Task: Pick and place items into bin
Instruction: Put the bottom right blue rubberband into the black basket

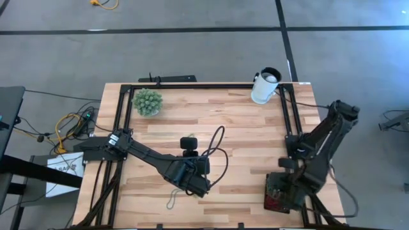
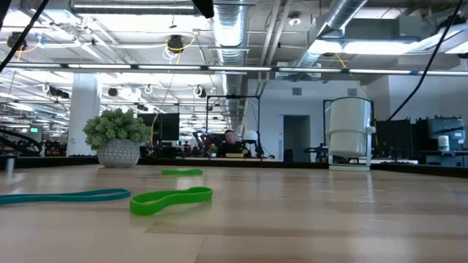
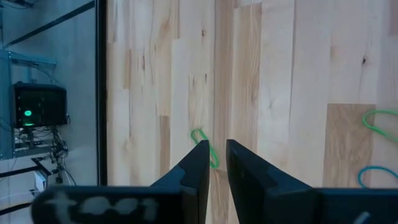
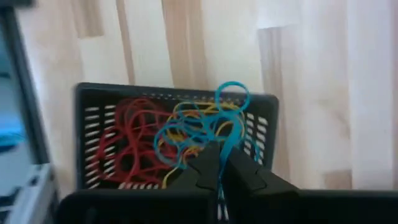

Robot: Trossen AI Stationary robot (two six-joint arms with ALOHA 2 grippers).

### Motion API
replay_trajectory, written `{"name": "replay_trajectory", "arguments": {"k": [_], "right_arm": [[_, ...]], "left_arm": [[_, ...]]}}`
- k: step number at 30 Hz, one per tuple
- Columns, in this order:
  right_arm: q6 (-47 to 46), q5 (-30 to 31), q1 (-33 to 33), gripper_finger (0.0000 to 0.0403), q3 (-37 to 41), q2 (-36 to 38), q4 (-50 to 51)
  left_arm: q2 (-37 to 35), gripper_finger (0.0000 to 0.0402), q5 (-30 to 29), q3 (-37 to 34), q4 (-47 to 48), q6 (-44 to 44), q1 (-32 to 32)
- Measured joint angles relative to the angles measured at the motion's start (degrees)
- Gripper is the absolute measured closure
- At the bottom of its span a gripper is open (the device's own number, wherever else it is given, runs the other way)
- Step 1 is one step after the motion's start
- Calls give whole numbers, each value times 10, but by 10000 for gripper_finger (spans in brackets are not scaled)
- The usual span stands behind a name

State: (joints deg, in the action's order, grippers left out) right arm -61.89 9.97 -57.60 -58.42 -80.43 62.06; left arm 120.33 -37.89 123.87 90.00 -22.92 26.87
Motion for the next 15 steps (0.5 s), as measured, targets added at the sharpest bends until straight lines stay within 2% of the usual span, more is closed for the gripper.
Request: {"name": "replay_trajectory", "arguments": {"k": [4, 10, 15], "right_arm": [[-94, 14, -43, 400, -12, 29, 16], [-185, 37, -107, 401, -12, 15, 31], [-202, 99, -128, 392, -12, -16, 43]], "left_arm": [[0, 356, 0, 0, 0, 0, 0], [0, 356, -2, 0, 0, 14, 0], [0, 356, -4, 0, 0, 29, 0]]}}
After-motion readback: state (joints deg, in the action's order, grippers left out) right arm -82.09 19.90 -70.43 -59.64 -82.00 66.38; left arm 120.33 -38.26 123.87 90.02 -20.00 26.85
